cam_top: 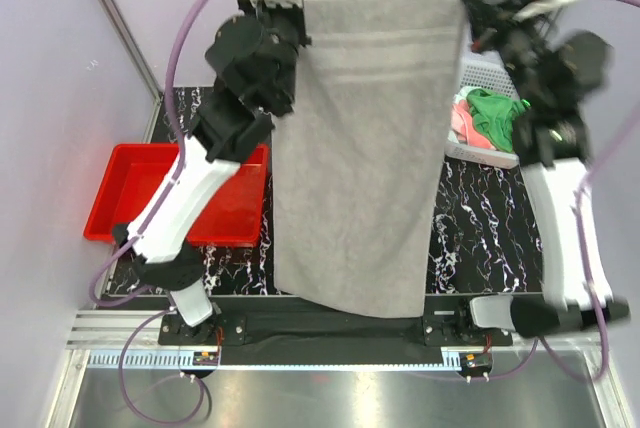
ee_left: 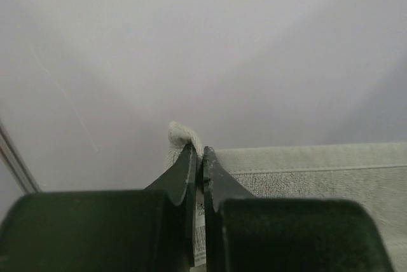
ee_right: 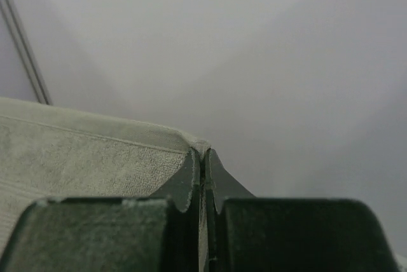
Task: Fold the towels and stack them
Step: Flatten out the crumpled towel
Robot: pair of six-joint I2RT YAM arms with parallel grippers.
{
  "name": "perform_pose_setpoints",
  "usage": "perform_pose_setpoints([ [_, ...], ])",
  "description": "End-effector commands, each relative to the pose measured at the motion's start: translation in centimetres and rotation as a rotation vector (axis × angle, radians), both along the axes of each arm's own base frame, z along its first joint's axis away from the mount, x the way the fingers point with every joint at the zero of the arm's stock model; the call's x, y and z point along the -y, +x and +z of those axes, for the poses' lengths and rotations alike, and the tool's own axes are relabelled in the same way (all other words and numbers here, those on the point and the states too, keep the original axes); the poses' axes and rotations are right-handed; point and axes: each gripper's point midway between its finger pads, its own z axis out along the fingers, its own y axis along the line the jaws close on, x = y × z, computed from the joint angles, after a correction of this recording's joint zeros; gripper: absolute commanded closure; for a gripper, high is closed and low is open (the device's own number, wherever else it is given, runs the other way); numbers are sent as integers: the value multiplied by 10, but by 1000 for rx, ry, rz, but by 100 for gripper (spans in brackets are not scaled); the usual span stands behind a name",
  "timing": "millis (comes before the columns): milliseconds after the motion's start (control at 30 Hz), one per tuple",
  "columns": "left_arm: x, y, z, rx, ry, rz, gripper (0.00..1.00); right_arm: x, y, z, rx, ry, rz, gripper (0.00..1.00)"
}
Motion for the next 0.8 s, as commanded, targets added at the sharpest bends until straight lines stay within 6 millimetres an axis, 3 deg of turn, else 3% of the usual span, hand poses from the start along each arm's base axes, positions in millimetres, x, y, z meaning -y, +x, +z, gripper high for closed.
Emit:
perform_pose_setpoints([
  [0,-1,59,-15,-16,-113,-141,100,0,77,-34,-25,-49,-39,100],
  [33,8,74,-22,-23,-123,-203,100,-1,106,-50,-48,-55,-36,100],
  [67,2,110,-42,-46,-116,-184,100,-2,120,-58,-62,-53,-30,100],
  [100,3,124,-48,-48,-132,-205,100,0,133,-66,-72,-59,-17,100],
  [133,9,136,-54,-49,-127,-255,100,0,158,-81,-93,-59,-15,100],
  [167,3,162,-68,-47,-128,-252,100,1,170,-88,-100,-57,-11,100],
  [267,6,198,-88,-30,-134,-306,100,-1,206,-113,-120,-65,30,100],
  [433,11,233,-113,6,-112,-344,100,-1,244,-143,-130,-74,53,100],
  [567,6,265,-148,-19,-132,-349,100,-2,262,-162,-150,-71,58,100],
  [767,11,283,-197,-88,-117,-381,100,-2,279,-209,-203,-80,65,100],
])
